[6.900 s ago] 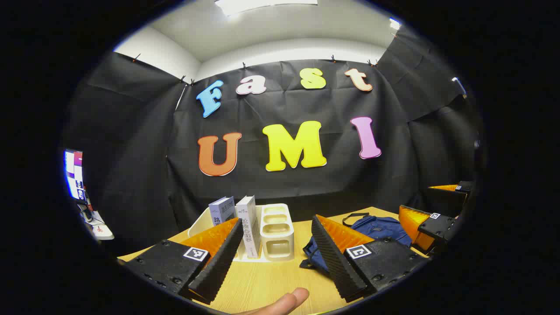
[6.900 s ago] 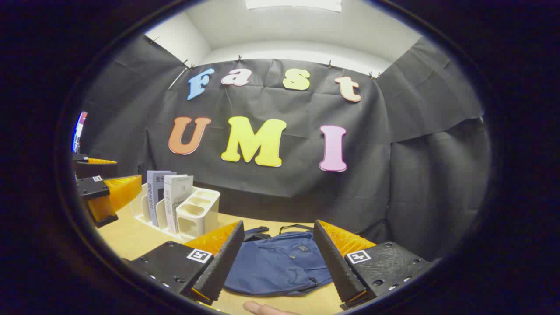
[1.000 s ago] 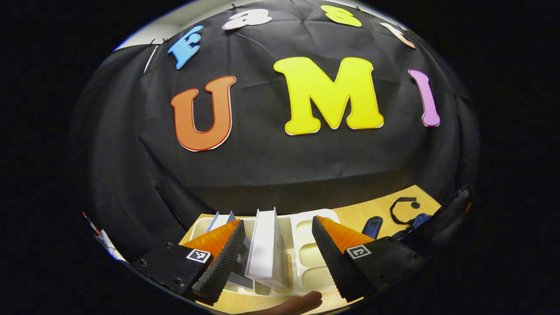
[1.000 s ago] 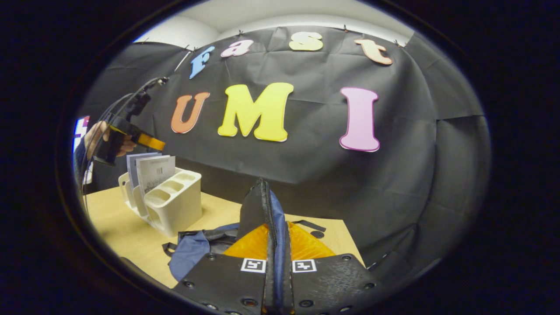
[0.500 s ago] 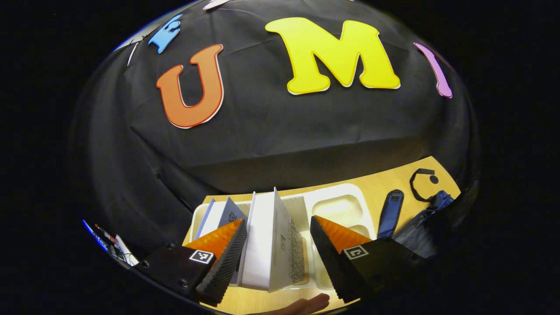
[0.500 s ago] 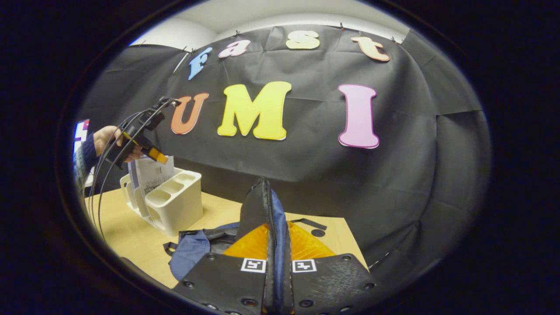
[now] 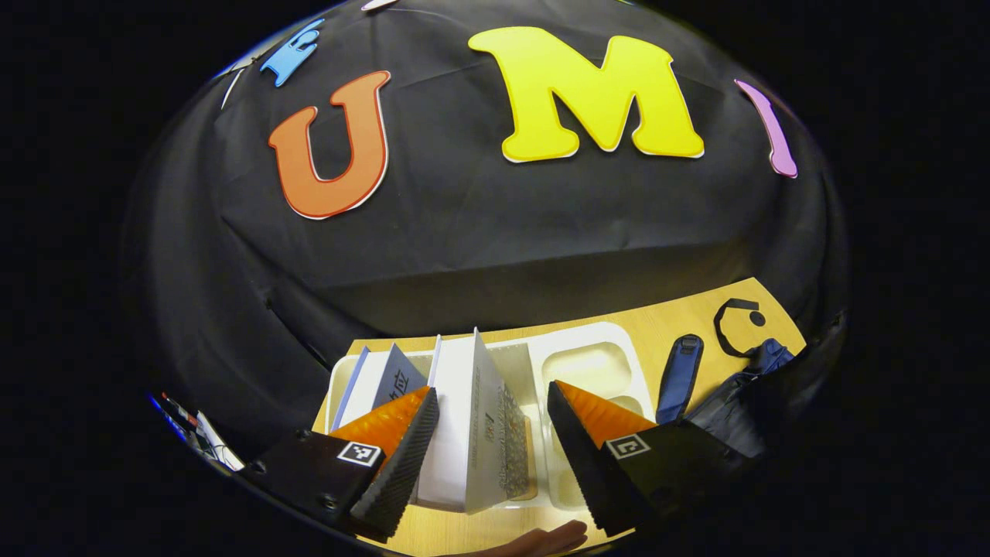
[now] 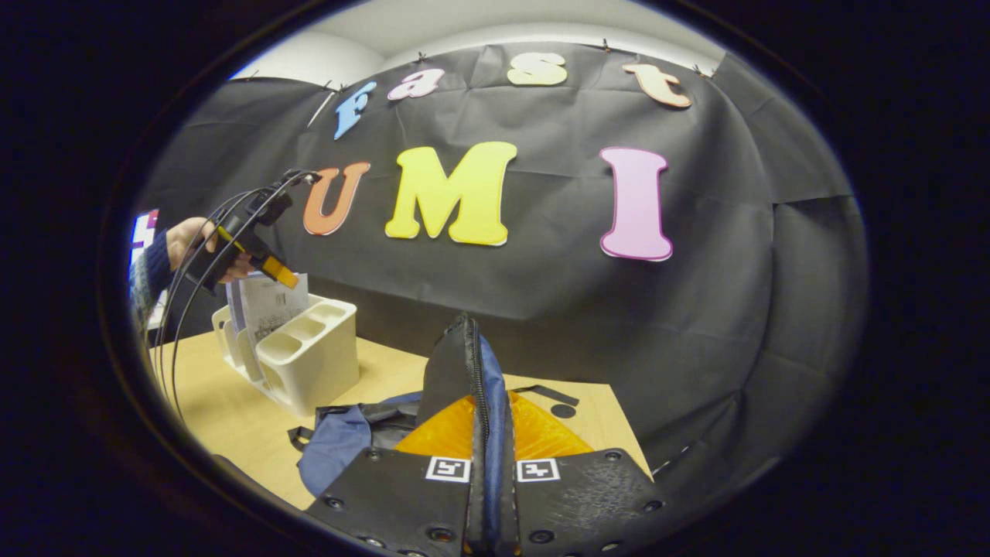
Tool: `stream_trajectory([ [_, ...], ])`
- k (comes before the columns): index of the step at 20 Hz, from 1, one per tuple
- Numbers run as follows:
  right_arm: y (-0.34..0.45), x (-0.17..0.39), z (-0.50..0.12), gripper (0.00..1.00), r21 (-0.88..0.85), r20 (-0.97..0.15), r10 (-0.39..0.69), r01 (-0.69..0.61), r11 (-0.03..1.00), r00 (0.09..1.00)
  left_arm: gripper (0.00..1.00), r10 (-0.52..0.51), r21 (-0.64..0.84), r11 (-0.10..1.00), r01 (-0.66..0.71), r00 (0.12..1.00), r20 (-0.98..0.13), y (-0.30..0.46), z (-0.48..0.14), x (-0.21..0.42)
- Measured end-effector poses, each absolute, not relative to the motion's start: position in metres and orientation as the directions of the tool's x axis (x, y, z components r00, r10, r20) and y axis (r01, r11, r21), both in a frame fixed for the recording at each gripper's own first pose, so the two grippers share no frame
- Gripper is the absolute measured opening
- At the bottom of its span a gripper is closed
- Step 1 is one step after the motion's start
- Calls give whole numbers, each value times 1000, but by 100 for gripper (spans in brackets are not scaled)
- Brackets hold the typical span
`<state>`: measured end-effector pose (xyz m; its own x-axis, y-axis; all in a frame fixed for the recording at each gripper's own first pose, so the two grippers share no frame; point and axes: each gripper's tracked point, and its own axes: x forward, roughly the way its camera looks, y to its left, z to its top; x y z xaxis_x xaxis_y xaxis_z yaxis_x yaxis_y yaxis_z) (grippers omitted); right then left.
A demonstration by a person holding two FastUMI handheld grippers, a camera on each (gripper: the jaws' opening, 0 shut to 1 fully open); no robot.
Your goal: Open the schoolbag, grab two books from the bookshelf and put them into the schoolbag.
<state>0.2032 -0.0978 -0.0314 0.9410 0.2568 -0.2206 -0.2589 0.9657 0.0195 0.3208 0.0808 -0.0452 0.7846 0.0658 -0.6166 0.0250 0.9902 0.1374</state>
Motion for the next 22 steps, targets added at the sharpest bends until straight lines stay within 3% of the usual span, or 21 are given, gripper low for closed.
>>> stream_trajectory([
  [7, -98, 207, -37, 7, 14, -235, 252, -257, 966, 939, 89, 89, 204, 978, 40, 807, -584, 86, -33, 330],
  [10, -98, 208, -39, 7, 15, -238, 251, -255, 967, 938, 89, 129, 236, 972, 22, 786, -605, 98, -46, 334],
  [14, -99, 207, -39, 8, 17, -238, 249, -252, 968, 939, 88, 93, 189, 980, 57, 711, -697, 92, -77, 328],
  [18, -98, 207, -42, 8, 6, -248, 246, -253, 968, 937, 74, 139, 210, 977, 41, 623, -769, 98, -94, 328],
  [20, -98, 207, -41, 8, 2, -241, 250, -257, 966, 938, 60, 141, 233, 969, 79, 600, -787, 95, -97, 331],
  [21, -98, 206, -40, 8, 6, -240, 250, -256, 967, 938, 65, 121, 222, 970, 100, 593, -796, 89, -98, 331],
  [22, -98, 206, -42, 8, 9, -241, 252, -257, 966, 937, 58, 97, 206, 971, 122, 587, -804, 81, -99, 332],
])
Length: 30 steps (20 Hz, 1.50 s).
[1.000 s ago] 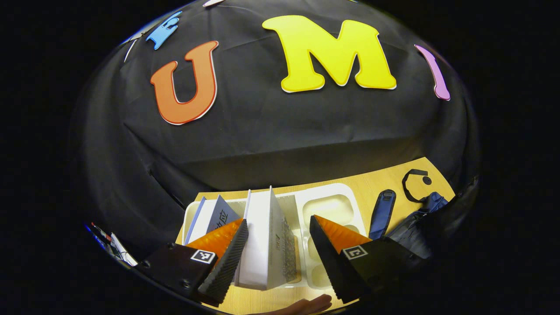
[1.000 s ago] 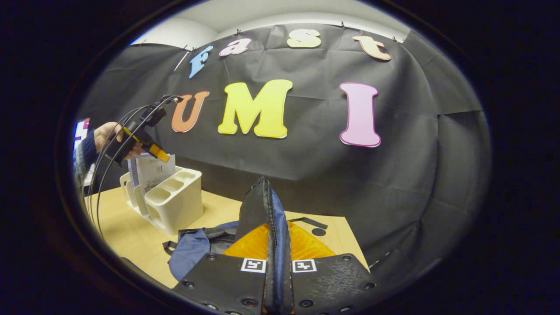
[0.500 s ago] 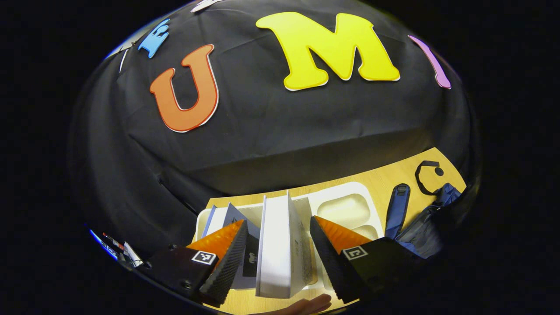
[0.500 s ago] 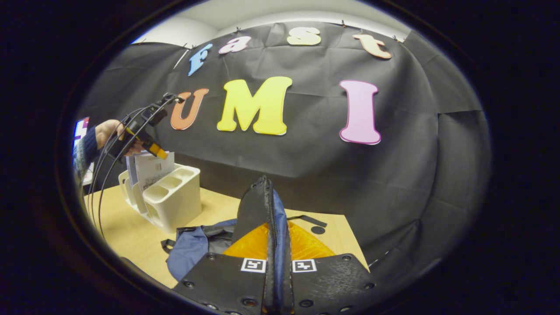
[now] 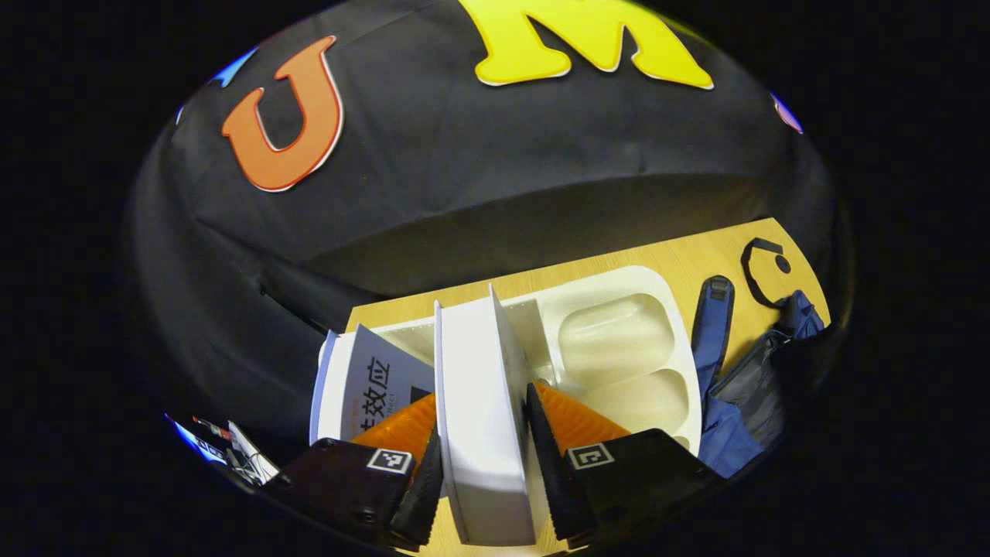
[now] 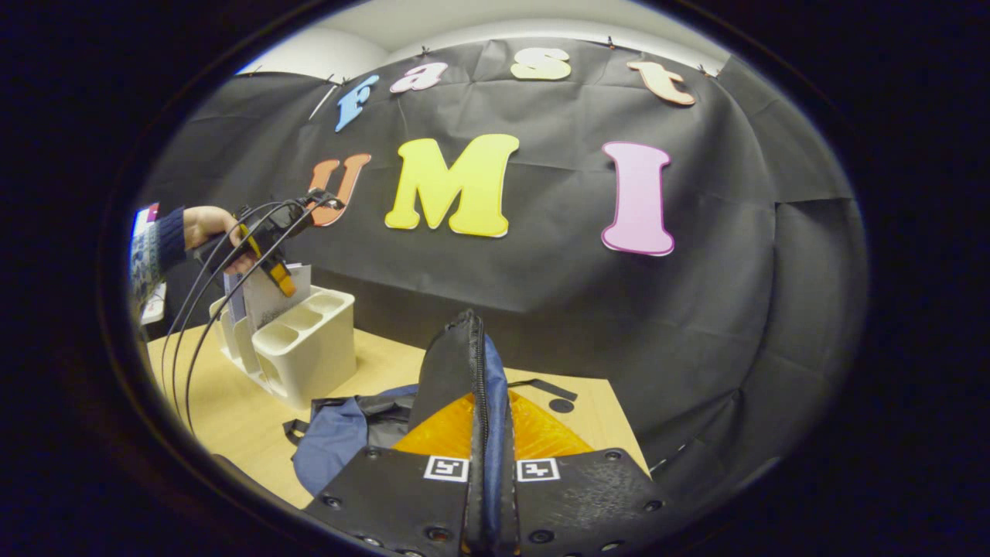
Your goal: Open the schoolbag, grab two books from the bookshelf and put them into the schoolbag.
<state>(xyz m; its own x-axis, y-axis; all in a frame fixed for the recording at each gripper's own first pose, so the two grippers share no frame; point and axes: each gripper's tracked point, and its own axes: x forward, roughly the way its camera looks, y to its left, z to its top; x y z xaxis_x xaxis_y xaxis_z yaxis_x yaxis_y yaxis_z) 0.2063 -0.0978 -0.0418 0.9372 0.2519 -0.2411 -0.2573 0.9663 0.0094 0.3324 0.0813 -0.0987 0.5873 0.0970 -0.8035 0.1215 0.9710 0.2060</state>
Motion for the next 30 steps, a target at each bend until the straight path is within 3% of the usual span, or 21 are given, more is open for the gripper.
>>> stream_trajectory([
  [1, -97, 207, -43, 8, 9, -245, 252, -258, 966, 936, 53, 94, 206, 970, 131, 577, -811, 79, -100, 331],
  [5, -96, 208, -46, 8, 6, -254, 257, -265, 964, 932, 51, 101, 209, 968, 139, 547, -831, 74, -101, 325],
  [6, -96, 208, -46, 8, 9, -256, 258, -265, 964, 931, 46, 102, 204, 970, 131, 541, -835, 73, -103, 321],
  [12, -95, 209, -51, 8, 0, -270, 256, -265, 964, 928, 46, 60, 113, 991, 68, 528, -847, 72, -91, 286],
  [22, -95, 207, -54, 8, 19, -280, 241, -245, 969, 929, 44, 20, 19, 1000, -9, 603, -797, 75, -45, 188],
  [30, -89, 206, -65, 8, 45, -314, 233, -231, 972, 920, 43, -68, -85, 996, 6, 647, -759, 70, -42, 106],
])
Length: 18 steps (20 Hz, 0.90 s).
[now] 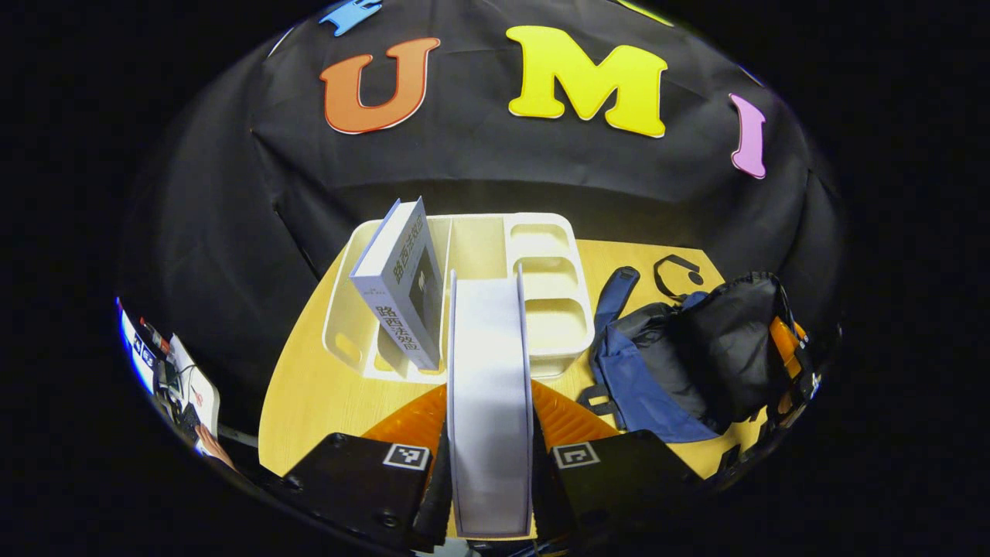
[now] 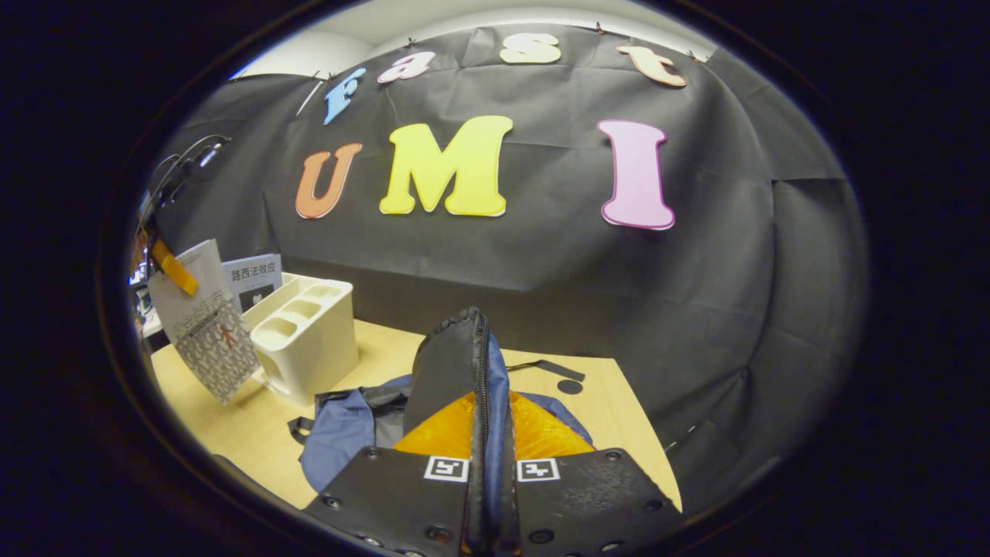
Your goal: Open the schoolbag, grab two books from the bookshelf and put them into the schoolbag.
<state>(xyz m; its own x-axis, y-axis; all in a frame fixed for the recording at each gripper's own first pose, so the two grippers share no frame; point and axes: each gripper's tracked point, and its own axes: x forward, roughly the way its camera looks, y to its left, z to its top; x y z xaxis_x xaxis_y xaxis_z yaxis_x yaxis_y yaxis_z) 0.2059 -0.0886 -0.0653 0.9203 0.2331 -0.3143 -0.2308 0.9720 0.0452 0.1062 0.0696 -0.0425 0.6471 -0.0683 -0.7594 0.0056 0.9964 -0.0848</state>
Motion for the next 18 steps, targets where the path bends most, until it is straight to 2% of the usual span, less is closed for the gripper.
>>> stream_trajectory([
  [2, -88, 205, -67, 11, 41, -320, 225, -224, 974, 920, 44, -118, -143, 990, 12, 643, -757, 63, -47, 94],
  [3, -88, 204, -67, 8, 45, -323, 222, -219, 975, 920, 44, -155, -189, 982, 13, 634, -758, 55, -49, 87],
  [6, -89, 202, -74, 8, 66, -348, 202, -191, 979, 916, 43, -260, -313, 949, 28, 632, -730, 31, -47, 77],
  [7, -89, 202, -76, 8, 68, -357, 198, -186, 980, 913, 47, -305, -354, 934, 52, 635, -710, 19, -46, 75],
  [8, -88, 202, -77, 8, 71, -359, 197, -184, 980, 912, 43, -352, -398, 914, 75, 634, -688, 8, -45, 72],
  [16, -90, 201, -67, 8, 51, -341, 187, -181, 982, 921, 44, -574, -684, 725, 84, 623, -532, -72, -55, 90],
  [17, -90, 202, -63, 8, 29, -338, 181, -182, 983, 924, 40, -592, -712, 697, 83, 626, -507, -81, -56, 93],
  [18, -93, 204, -58, 8, 9, -332, 170, -178, 984, 928, 44, -609, -739, 668, 84, 632, -479, -88, -57, 97],
])
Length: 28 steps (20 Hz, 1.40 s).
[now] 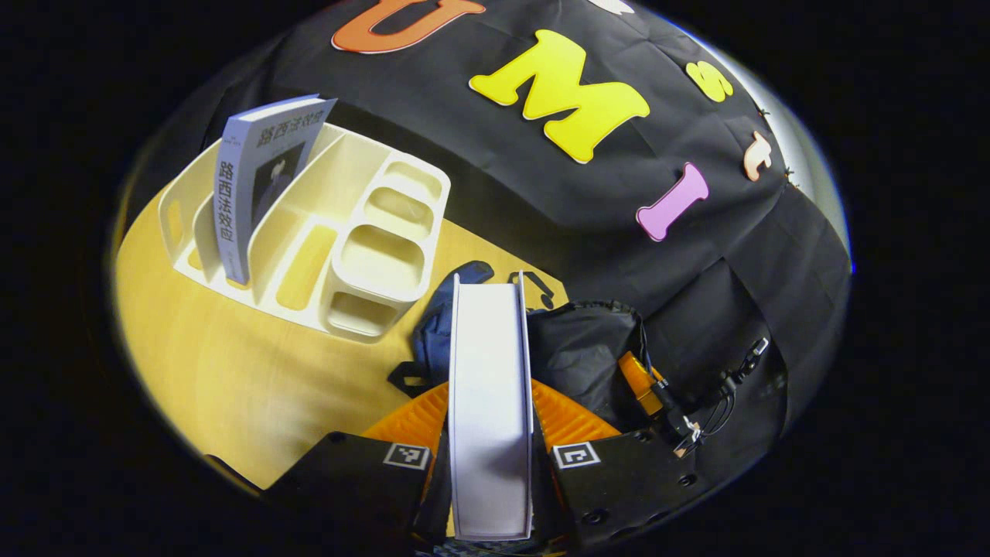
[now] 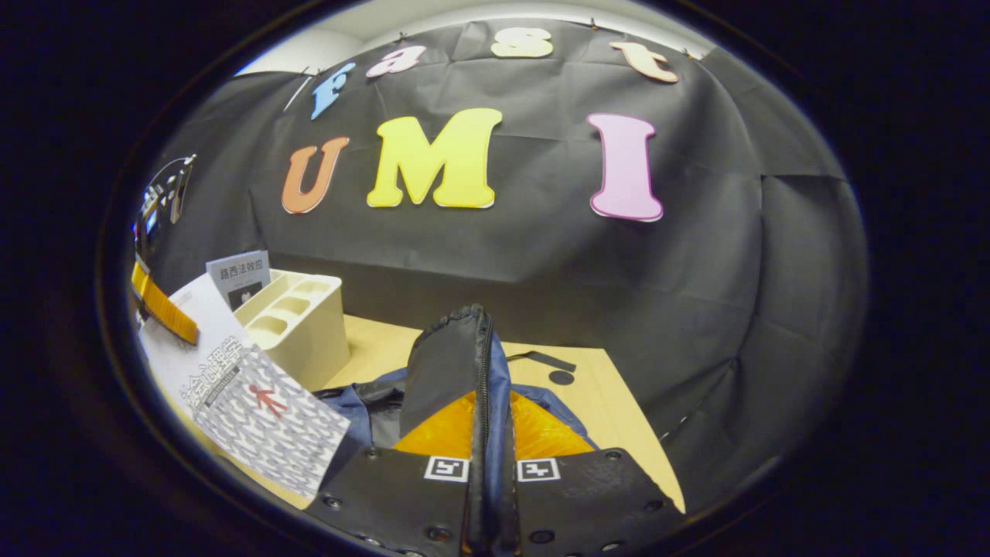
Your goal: Open the schoolbag, grab two books from the bookshelf and put them into the schoolbag.
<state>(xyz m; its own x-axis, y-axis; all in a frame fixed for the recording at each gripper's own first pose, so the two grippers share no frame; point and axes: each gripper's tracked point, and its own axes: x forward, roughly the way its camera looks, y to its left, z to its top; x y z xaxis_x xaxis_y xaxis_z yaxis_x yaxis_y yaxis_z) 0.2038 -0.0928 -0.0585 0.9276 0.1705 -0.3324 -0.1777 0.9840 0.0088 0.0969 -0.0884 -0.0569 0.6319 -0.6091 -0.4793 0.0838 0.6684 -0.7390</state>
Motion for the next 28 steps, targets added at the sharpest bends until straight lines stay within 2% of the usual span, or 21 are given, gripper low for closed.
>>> stream_trajectory([
  [2, -96, 205, -46, 8, -42, -317, 156, -178, 983, 936, 40, -640, -792, 606, 74, 637, -430, -106, -60, 106],
  [4, -98, 207, -30, 8, -71, -295, 151, -179, 981, 943, 44, -665, -824, 562, 74, 633, -397, -122, -61, 112],
  [8, -93, 210, -4, 8, -78, -258, 156, -182, 980, 953, 43, -668, -820, 568, 72, 622, -408, -145, -87, 122],
  [10, -89, 211, 1, 8, -89, -243, 158, -185, 979, 957, 44, -683, -848, 526, 61, 624, -379, -157, -85, 134],
  [14, -84, 210, 5, 8, -71, -228, 174, -195, 978, 958, 44, -626, -876, 481, -24, 690, -363, -170, -96, 160],
  [16, -83, 208, 5, 11, -48, -227, 181, -197, 979, 957, 44, -628, -900, 428, -76, 692, -357, -187, -108, 166],
  [17, -80, 206, 5, 8, -38, -225, 190, -203, 978, 956, 48, -635, -910, 405, -94, 687, -354, -196, -117, 167],
  [18, -78, 205, 5, 8, -28, -223, 195, -206, 978, 955, 44, -643, -913, 389, -121, 675, -363, -207, -129, 166],
  [20, -74, 203, 4, 8, -11, -223, 209, -217, 976, 952, 44, -659, -922, 355, -154, 658, -364, -227, -146, 163],
  [21, -72, 201, 6, 8, -5, -219, 215, -221, 975, 952, 39, -655, -918, 366, -154, 658, -371, -234, -152, 161],
  [22, -70, 198, 7, 5, -4, -214, 220, -226, 974, 952, 44, -647, -913, 386, -131, 667, -370, -242, -161, 160],
  [25, -60, 194, 13, 11, -17, -205, 238, -246, 969, 950, 44, -626, -909, 408, -85, 698, -347, -270, -168, 163],
  [26, -56, 192, 15, 8, -23, -201, 249, -258, 966, 948, 44, -627, -905, 418, -74, 697, -346, -281, -171, 163],
  [28, -49, 188, 18, 8, -35, -196, 262, -274, 961, 945, 45, -629, -909, 413, -65, 701, -336, -297, -175, 166],
])
